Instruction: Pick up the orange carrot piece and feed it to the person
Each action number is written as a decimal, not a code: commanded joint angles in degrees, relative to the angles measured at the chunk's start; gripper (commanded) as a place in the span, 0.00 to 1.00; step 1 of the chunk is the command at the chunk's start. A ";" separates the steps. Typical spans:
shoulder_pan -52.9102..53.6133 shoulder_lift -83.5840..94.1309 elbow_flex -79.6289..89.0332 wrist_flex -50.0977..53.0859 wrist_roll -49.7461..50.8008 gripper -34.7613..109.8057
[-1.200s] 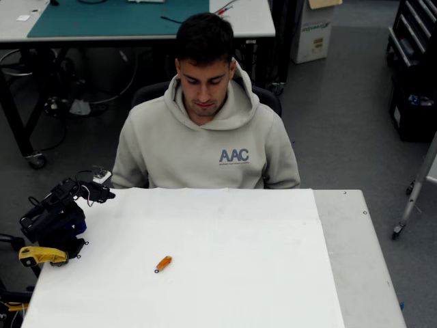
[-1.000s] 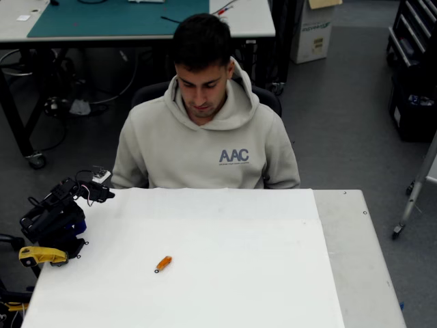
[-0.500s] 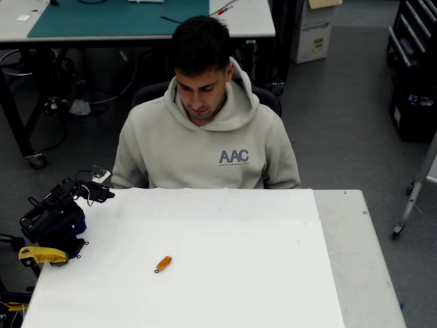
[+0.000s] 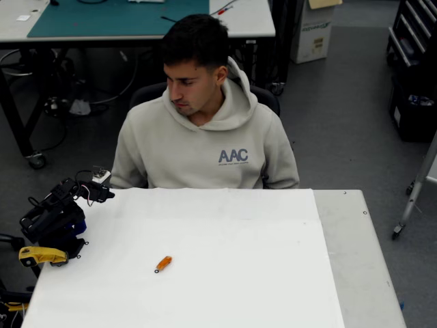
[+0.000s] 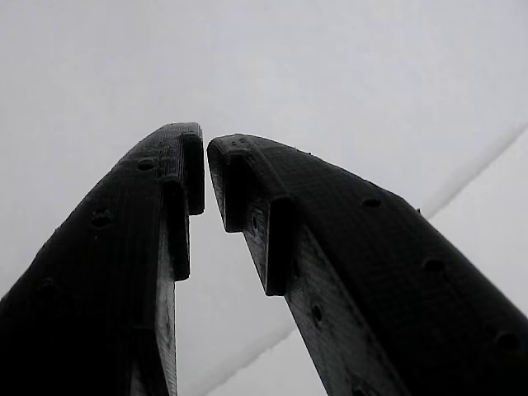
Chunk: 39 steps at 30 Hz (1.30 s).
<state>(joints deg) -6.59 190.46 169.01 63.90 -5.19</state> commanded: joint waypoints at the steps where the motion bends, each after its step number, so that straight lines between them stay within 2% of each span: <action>1: -0.70 0.79 -1.14 0.00 -0.53 0.22; 14: -0.62 0.18 -1.14 -0.09 -0.79 0.22; 21: 0.26 -12.66 -4.75 -0.09 -0.79 0.22; 28: 0.79 -23.20 -17.14 -0.09 -0.70 0.22; 39: 8.61 -37.97 -29.53 -0.09 -1.14 0.22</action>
<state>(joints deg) -0.53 156.36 145.55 63.90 -5.71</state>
